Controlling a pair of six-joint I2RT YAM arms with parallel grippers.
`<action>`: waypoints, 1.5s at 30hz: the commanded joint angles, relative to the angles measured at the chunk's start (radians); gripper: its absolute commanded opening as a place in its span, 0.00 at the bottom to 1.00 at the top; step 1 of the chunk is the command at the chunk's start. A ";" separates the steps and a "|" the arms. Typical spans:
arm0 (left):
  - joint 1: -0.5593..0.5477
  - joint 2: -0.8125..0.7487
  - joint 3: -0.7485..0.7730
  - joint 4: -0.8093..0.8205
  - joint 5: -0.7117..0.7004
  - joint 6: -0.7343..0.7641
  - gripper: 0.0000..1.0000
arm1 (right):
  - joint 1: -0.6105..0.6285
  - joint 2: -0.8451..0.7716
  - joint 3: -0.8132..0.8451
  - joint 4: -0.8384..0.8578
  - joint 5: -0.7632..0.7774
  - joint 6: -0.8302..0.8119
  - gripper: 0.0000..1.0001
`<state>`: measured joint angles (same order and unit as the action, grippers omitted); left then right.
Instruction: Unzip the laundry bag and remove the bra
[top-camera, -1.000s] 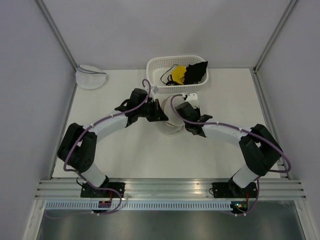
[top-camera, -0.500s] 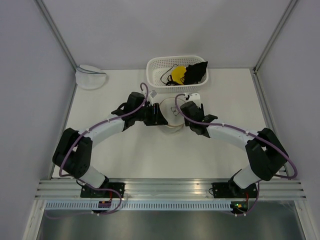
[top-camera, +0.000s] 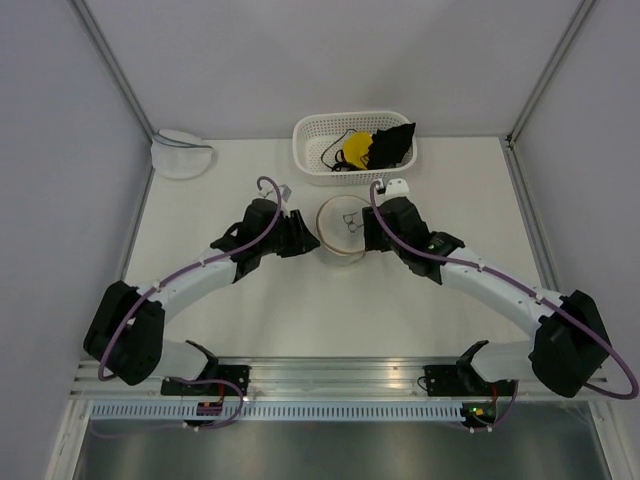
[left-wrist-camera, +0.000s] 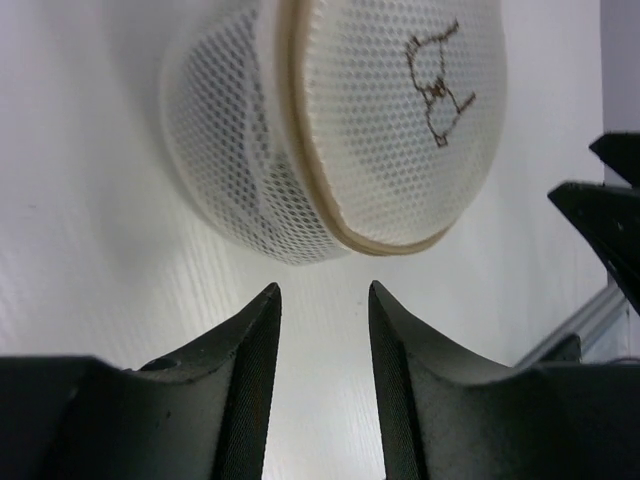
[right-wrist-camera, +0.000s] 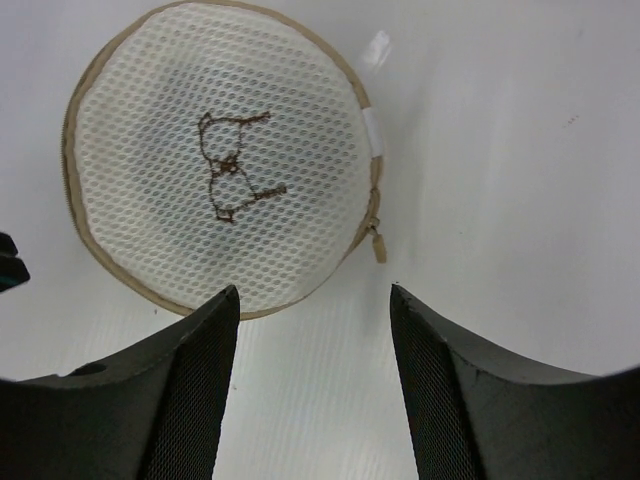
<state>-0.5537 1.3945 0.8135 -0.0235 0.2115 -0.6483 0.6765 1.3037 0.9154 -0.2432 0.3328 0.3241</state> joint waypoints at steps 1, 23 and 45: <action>0.021 -0.043 -0.027 0.046 -0.199 -0.059 0.44 | 0.001 0.054 0.062 0.047 -0.098 -0.025 0.67; 0.143 0.342 -0.022 0.672 0.139 -0.137 0.33 | -0.038 0.282 0.082 0.170 -0.018 0.030 0.15; 0.063 0.525 0.050 0.774 0.365 -0.271 0.19 | -0.063 0.307 0.050 0.203 -0.095 0.044 0.19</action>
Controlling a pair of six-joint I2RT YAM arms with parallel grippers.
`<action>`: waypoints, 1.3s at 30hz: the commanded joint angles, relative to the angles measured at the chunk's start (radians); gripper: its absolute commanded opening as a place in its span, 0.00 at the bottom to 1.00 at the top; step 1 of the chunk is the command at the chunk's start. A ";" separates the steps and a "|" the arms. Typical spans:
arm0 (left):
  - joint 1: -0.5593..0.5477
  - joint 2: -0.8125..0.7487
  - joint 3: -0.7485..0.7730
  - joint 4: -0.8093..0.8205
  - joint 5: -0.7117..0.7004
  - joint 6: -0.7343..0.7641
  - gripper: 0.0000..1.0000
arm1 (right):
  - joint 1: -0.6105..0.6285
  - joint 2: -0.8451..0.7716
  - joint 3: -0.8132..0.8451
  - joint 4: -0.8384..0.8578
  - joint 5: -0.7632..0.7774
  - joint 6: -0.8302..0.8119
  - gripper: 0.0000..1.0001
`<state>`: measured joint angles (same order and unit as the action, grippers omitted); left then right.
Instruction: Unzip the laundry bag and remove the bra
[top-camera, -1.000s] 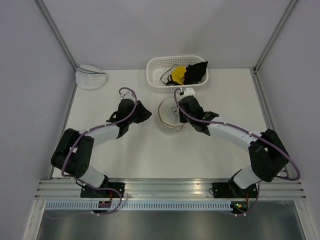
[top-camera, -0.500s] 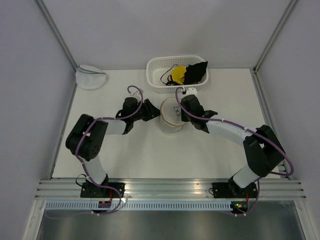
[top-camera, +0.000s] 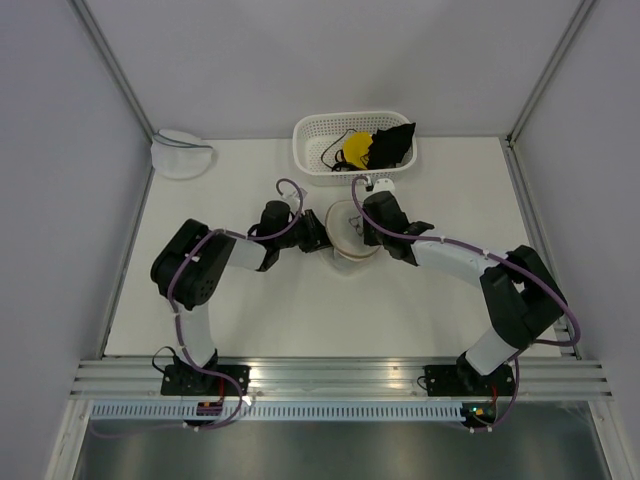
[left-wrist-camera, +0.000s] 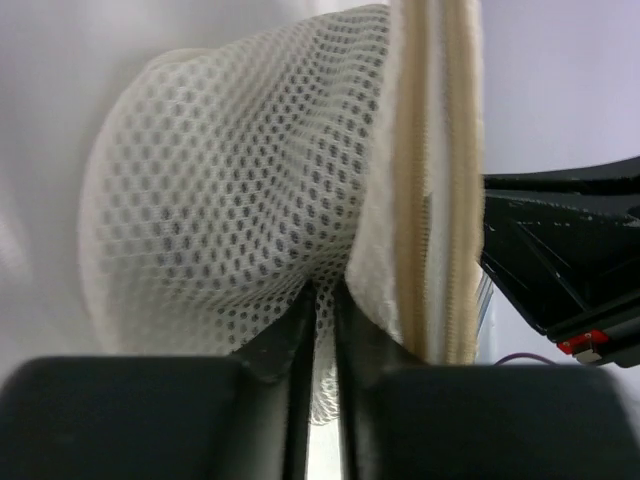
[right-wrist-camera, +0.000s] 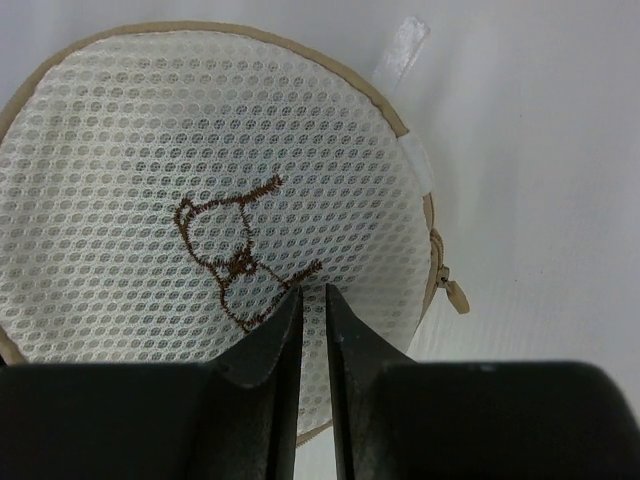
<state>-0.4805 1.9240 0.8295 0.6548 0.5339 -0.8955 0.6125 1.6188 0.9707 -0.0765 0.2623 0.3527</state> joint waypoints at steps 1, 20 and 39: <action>-0.010 -0.008 0.033 0.095 0.041 -0.019 0.12 | 0.000 -0.011 -0.009 0.037 -0.029 0.015 0.19; -0.035 -0.131 -0.009 0.101 0.031 -0.029 0.02 | 0.052 -0.160 0.140 -0.143 -0.201 -0.035 0.50; -0.052 -0.189 -0.075 0.086 0.018 -0.008 0.02 | 0.086 -0.088 0.200 -0.368 0.406 0.045 0.55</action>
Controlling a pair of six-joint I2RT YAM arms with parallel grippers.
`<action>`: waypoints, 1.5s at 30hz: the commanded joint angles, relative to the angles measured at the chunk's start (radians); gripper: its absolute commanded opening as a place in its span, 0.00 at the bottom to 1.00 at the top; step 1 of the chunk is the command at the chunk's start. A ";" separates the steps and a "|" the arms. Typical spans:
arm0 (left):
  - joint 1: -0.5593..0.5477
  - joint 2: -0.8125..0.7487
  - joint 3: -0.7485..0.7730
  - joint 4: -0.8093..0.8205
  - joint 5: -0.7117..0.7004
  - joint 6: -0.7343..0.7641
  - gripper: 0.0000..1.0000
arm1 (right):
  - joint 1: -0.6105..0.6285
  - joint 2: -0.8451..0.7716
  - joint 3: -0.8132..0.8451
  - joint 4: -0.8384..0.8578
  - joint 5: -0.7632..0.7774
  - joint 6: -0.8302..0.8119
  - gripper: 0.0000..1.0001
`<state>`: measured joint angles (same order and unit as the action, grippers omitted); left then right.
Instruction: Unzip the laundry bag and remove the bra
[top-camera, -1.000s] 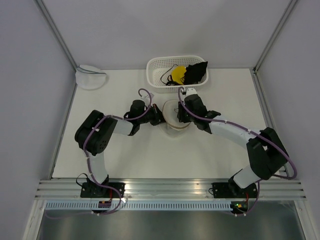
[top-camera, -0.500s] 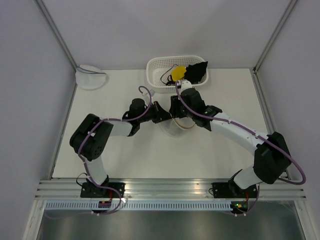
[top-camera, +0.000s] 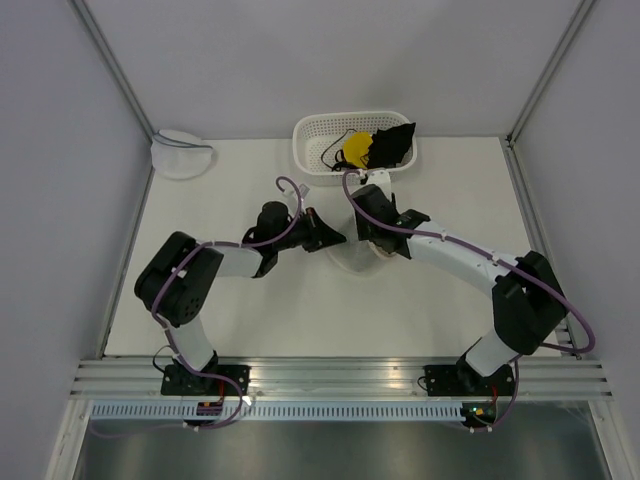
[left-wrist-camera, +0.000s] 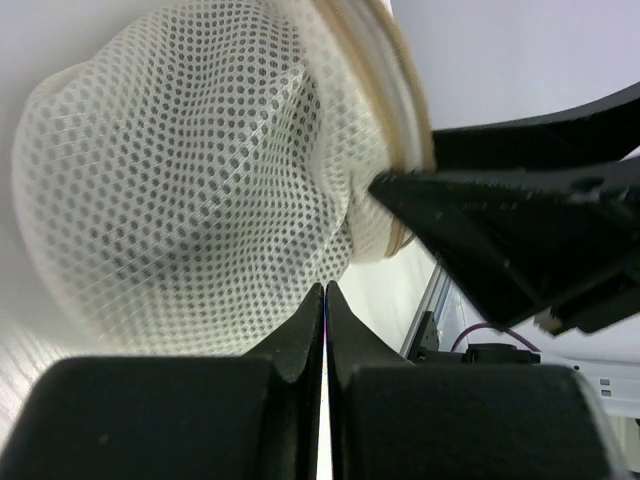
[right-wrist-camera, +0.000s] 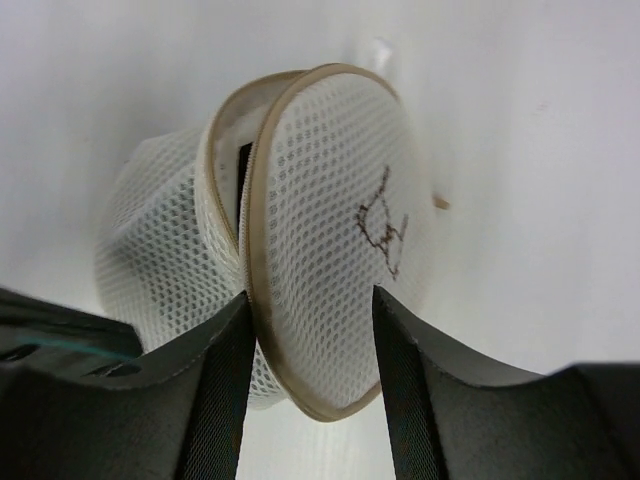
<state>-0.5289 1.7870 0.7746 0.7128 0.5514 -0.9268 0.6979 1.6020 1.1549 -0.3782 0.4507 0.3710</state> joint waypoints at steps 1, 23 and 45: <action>-0.003 -0.055 -0.026 0.025 -0.004 0.026 0.02 | -0.003 -0.082 0.014 -0.074 0.233 0.026 0.56; -0.003 -0.058 -0.077 -0.019 -0.015 0.068 0.02 | -0.236 -0.141 -0.034 -0.097 0.393 -0.001 0.55; -0.163 -0.100 0.438 -0.762 -0.381 0.347 0.79 | -0.255 -0.120 -0.138 0.085 0.132 -0.030 0.23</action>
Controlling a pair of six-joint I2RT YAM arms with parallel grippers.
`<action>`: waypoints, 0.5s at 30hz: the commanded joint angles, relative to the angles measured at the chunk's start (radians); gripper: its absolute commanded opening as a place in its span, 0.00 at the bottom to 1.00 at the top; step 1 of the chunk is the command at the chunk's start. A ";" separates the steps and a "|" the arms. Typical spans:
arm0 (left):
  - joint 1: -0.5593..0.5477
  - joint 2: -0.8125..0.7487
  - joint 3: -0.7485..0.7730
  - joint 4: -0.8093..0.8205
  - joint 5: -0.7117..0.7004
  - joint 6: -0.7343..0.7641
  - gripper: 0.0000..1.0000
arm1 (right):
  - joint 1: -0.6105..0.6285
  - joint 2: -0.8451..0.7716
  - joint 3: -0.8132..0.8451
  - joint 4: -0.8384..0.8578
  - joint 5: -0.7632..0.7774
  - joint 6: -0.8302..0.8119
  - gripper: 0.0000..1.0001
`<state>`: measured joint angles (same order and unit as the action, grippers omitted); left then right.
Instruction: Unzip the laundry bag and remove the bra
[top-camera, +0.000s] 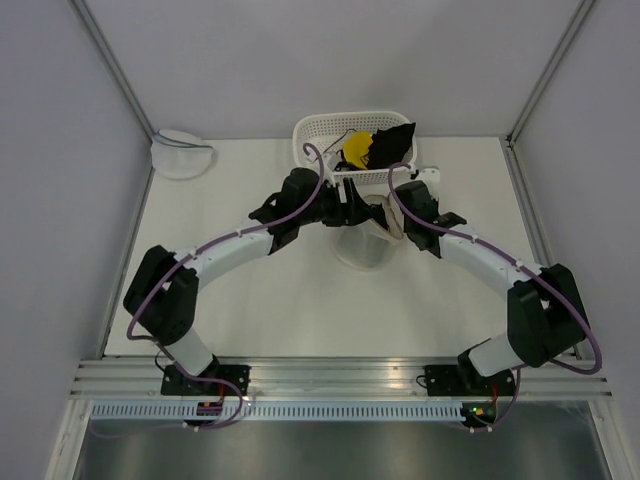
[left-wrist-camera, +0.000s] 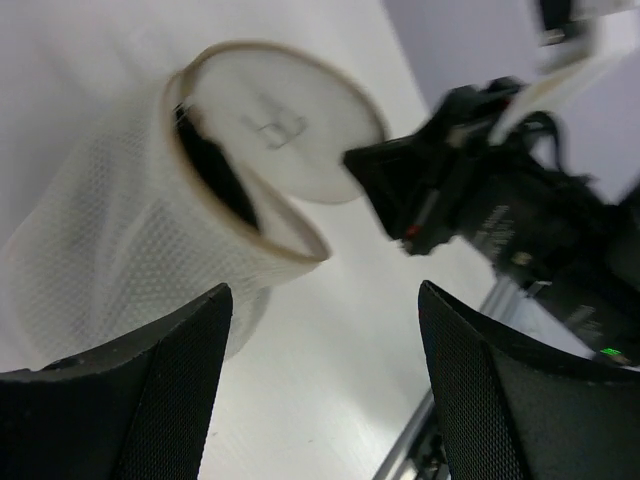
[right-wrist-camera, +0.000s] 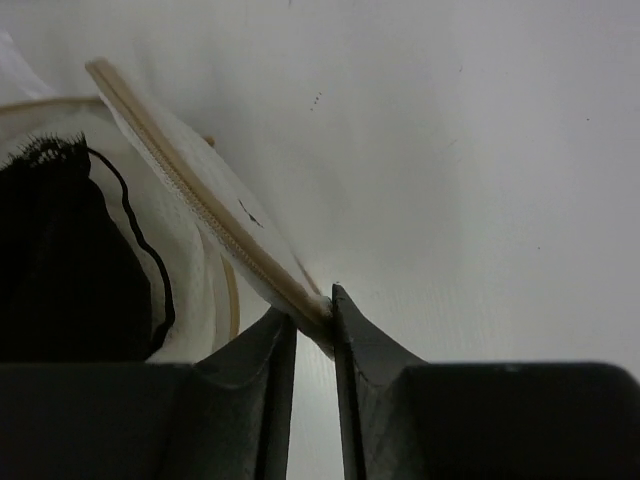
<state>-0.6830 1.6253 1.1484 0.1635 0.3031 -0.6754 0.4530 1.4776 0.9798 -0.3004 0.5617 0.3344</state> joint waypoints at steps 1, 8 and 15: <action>-0.012 0.086 0.082 -0.269 -0.157 0.106 0.79 | -0.010 -0.002 0.037 0.013 0.017 0.008 0.20; -0.024 0.136 0.168 -0.360 -0.256 0.146 0.78 | -0.011 -0.060 0.028 0.027 -0.086 -0.009 0.00; -0.059 0.074 0.154 -0.279 -0.286 0.148 0.80 | -0.010 -0.161 -0.012 0.024 -0.293 -0.054 0.00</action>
<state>-0.7254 1.7546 1.2636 -0.1616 0.0521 -0.5735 0.4454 1.3773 0.9775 -0.2989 0.3801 0.3080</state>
